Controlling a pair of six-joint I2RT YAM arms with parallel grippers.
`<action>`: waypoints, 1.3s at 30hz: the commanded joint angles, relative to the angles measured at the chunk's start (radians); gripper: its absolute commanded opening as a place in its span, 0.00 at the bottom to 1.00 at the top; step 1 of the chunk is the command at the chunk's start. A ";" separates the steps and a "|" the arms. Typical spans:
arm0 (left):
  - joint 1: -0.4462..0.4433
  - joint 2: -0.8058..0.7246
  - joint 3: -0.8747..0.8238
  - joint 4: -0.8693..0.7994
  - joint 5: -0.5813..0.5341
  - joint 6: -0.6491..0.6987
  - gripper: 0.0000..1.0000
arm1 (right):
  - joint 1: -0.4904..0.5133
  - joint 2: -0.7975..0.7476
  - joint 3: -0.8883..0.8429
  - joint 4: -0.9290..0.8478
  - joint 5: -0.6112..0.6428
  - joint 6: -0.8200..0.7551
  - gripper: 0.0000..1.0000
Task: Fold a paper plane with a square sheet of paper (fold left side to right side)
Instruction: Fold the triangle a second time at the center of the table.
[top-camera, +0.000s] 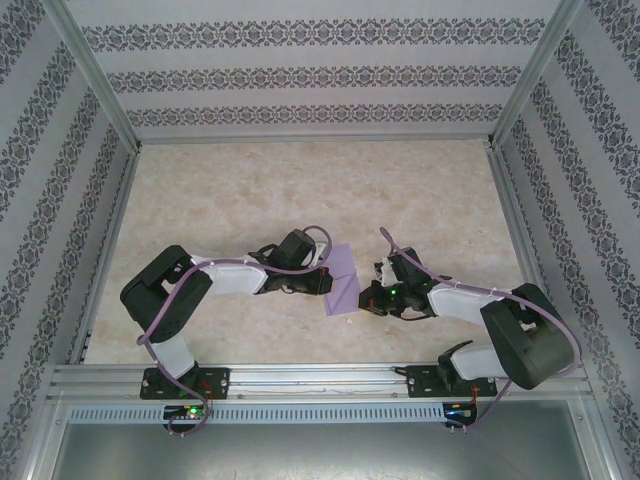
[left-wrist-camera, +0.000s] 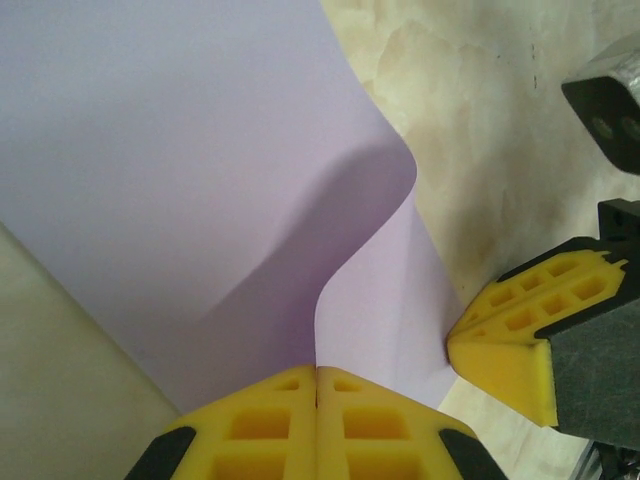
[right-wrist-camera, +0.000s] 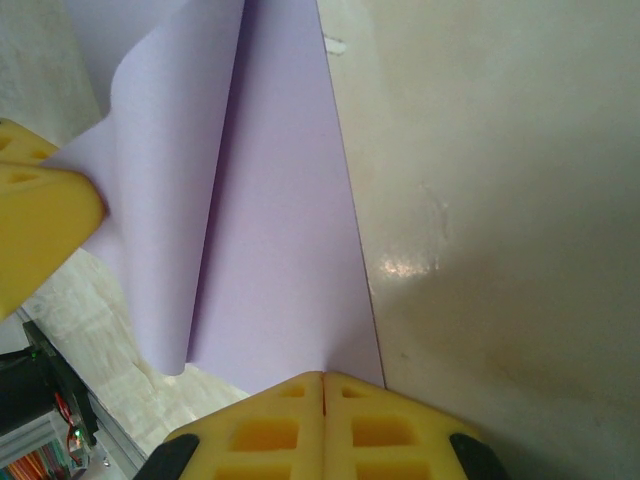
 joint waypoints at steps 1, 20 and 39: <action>0.016 0.002 0.037 -0.048 -0.013 0.045 0.01 | 0.010 0.025 -0.002 -0.053 0.062 -0.019 0.00; 0.022 0.033 0.060 -0.080 -0.041 0.078 0.01 | 0.011 0.021 -0.012 -0.058 0.067 -0.020 0.00; 0.024 0.047 0.061 -0.092 -0.061 0.092 0.00 | 0.012 0.025 -0.008 -0.066 0.071 -0.022 0.00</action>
